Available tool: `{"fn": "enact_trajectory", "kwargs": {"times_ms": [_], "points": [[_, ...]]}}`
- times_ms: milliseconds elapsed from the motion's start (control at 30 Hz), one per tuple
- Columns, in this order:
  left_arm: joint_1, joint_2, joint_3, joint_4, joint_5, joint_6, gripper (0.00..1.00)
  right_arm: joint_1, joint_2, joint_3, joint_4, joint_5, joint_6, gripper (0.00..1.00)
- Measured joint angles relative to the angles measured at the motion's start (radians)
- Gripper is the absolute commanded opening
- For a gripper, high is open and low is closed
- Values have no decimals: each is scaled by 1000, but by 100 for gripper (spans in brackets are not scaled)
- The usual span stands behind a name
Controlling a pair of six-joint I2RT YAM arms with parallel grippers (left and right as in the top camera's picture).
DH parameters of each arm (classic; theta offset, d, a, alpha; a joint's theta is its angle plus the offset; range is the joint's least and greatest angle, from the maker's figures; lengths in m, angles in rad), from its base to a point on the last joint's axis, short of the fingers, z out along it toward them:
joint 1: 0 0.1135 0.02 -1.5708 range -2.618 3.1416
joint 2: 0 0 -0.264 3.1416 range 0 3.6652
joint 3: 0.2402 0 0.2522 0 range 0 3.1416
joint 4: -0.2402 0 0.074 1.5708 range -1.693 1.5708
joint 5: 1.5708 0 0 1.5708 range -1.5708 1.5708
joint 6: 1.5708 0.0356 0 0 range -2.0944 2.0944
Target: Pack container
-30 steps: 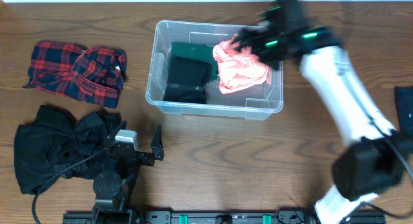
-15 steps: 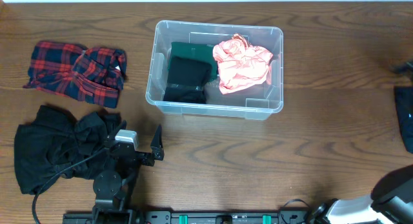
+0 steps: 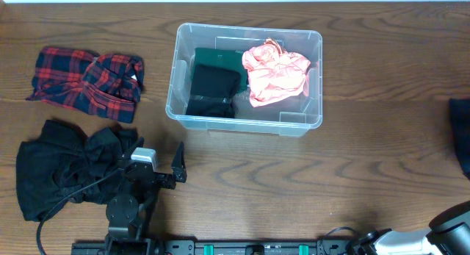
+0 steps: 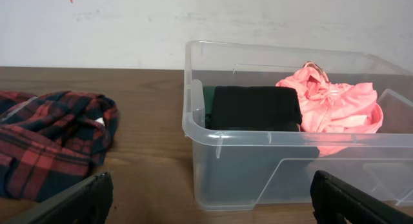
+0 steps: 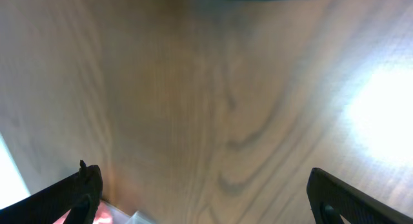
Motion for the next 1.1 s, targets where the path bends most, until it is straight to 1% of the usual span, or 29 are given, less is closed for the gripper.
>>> {"fn": "enact_trajectory", "kwargs": {"times_ms": [200, 400, 567, 800, 967, 1100], "points": [[0, 0, 0, 0, 0, 0, 98, -108, -19, -71, 106, 34, 8, 99], [0, 0, 0, 0, 0, 0, 98, -182, -20, -202, 342, 53, -19, 97], [0, 0, 0, 0, 0, 0, 98, -188, -20, -336, 563, 39, -46, 96], [0, 0, 0, 0, 0, 0, 98, -188, -20, -453, 806, 29, -54, 94], [0, 0, 0, 0, 0, 0, 98, -188, -19, -479, 875, 55, -49, 93], [0, 0, 0, 0, 0, 0, 98, -188, -4, -480, 933, 82, -42, 91]]}}
